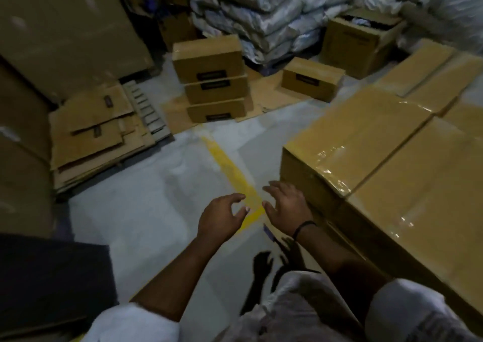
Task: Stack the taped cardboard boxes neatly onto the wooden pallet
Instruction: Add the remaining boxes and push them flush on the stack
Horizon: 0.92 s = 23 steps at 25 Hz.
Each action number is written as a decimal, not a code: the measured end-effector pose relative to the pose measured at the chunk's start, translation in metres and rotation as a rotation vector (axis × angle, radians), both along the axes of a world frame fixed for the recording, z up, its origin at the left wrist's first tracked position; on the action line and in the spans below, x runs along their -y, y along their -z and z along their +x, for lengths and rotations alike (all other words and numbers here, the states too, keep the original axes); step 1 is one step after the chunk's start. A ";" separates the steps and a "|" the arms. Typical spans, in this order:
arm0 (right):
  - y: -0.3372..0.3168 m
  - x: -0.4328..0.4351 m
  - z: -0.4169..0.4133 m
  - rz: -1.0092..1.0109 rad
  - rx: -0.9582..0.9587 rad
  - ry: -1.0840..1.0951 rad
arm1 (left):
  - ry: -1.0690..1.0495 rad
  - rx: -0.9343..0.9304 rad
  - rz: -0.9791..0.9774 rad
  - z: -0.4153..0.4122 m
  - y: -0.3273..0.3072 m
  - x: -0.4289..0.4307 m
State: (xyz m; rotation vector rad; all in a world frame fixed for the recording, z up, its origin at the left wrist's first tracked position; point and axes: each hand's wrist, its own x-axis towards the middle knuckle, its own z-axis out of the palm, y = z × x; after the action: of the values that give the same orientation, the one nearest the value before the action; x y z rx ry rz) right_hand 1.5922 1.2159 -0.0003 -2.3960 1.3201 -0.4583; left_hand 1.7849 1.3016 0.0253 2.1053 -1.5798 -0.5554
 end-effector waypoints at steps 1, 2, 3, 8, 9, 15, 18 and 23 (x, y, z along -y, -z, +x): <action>0.001 0.009 0.018 0.005 0.012 -0.040 | -0.038 -0.003 -0.002 0.016 0.001 0.002; 0.001 0.018 0.037 0.020 0.008 -0.078 | -0.074 -0.008 0.000 0.032 0.003 0.004; 0.003 0.027 0.053 0.035 -0.001 -0.106 | -0.105 -0.015 0.006 0.046 0.007 0.006; 0.019 0.087 0.138 0.082 -0.038 -0.189 | -0.156 -0.049 0.049 0.106 0.027 0.050; 0.024 0.105 0.157 0.096 -0.041 -0.205 | -0.156 -0.052 0.059 0.122 0.030 0.068; 0.021 0.231 0.257 0.148 -0.064 -0.222 | -0.180 -0.076 0.144 0.221 0.028 0.181; 0.010 0.304 0.300 0.124 -0.064 -0.227 | -0.221 -0.093 0.138 0.268 0.019 0.247; -0.005 0.401 0.353 0.089 -0.045 -0.185 | -0.233 -0.130 0.106 0.325 0.008 0.345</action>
State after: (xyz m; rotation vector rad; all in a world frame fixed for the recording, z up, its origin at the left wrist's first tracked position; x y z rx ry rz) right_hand 1.9456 0.8146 0.0042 -2.4383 1.0986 -0.2892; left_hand 2.1101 0.9570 0.0177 2.2430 -1.2375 -0.6919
